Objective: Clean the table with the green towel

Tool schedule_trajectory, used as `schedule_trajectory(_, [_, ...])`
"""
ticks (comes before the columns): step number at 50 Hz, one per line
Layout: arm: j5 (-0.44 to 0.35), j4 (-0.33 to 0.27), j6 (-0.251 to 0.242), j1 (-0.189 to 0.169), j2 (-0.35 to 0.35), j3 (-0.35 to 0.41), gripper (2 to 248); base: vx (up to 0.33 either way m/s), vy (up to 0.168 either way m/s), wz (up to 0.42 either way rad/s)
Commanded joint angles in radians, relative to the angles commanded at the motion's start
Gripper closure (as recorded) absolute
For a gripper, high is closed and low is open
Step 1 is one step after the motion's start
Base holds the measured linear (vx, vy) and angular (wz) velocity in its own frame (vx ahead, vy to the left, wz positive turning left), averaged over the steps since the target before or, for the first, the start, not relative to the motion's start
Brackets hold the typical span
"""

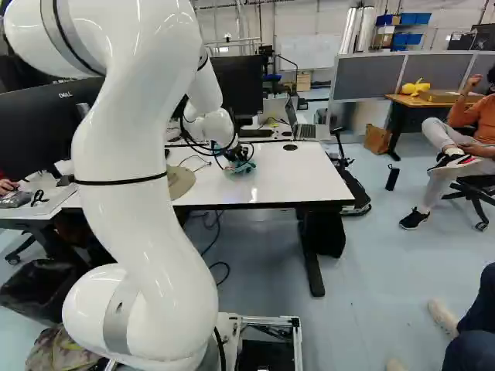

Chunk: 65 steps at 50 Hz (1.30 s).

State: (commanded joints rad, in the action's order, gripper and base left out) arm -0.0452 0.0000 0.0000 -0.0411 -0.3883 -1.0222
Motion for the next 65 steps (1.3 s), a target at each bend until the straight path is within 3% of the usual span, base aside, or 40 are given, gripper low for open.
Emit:
schedule_trajectory(39, [0.0, 0.0, 0.0, -0.085, -0.128, -0.167, 198, 0.0, 0.0, 0.0])
schedule_trajectory(65, [0.0, 0.0, 0.0, -0.076, -0.234, -0.312, 198, 0.0, 0.0, 0.0])
